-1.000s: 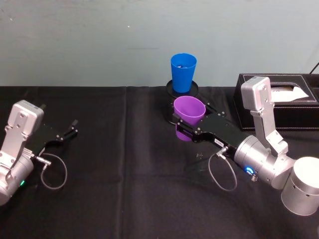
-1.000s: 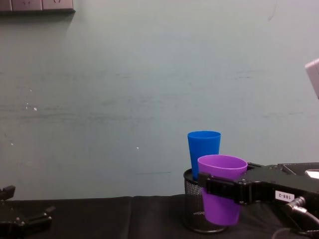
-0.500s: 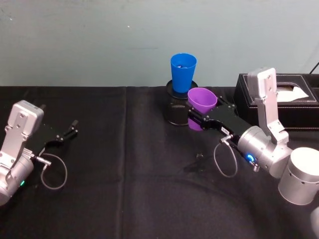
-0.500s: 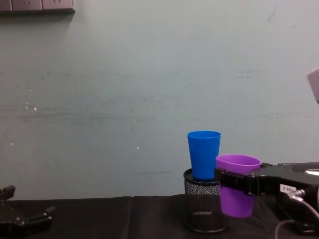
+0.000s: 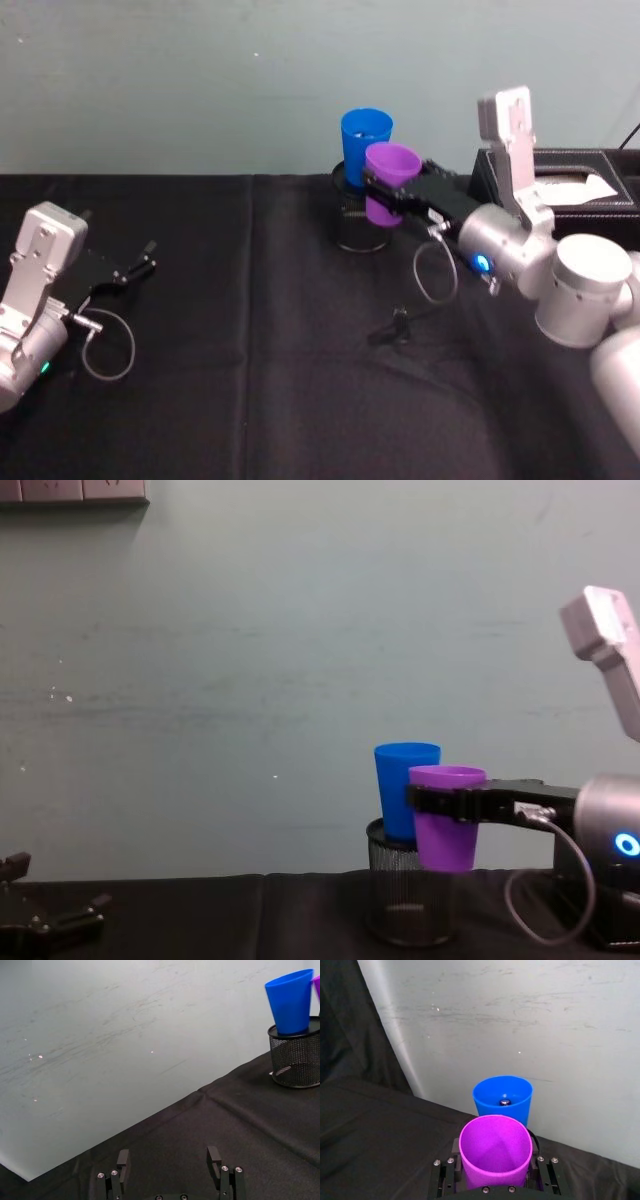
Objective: Pick up one cup with a gripper and tap it against the other cup.
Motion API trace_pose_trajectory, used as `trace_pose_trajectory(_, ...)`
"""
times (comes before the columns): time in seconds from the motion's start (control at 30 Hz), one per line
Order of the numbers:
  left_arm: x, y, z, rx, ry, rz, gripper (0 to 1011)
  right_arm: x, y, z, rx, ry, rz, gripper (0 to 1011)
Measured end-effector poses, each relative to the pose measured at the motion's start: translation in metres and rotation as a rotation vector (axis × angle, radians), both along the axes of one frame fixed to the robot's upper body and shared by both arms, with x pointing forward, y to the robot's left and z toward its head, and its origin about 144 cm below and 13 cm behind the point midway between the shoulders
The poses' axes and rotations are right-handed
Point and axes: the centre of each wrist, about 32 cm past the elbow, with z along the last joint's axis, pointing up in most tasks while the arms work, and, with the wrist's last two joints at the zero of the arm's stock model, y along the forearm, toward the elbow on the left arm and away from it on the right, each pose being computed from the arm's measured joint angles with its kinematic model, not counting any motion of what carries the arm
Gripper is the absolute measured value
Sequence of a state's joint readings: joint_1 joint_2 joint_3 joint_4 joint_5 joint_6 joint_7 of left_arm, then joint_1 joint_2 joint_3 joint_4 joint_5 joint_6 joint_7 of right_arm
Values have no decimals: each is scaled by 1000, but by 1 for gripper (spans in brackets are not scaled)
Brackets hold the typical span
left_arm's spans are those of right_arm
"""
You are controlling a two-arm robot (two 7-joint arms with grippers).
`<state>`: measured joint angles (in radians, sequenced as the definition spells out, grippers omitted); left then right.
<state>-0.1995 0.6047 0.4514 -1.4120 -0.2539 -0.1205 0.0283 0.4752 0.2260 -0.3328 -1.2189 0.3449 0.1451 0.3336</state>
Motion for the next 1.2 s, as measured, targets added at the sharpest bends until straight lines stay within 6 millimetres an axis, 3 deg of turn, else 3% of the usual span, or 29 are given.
trace_pose_trajectory(0.17,0,0,0,2,1,1,1000,15,4,5,-9,11,2,734)
trace_pose_trajectory(1.2,0,0,0,0,0,0,1000,10,2,2,-5,7,4,734)
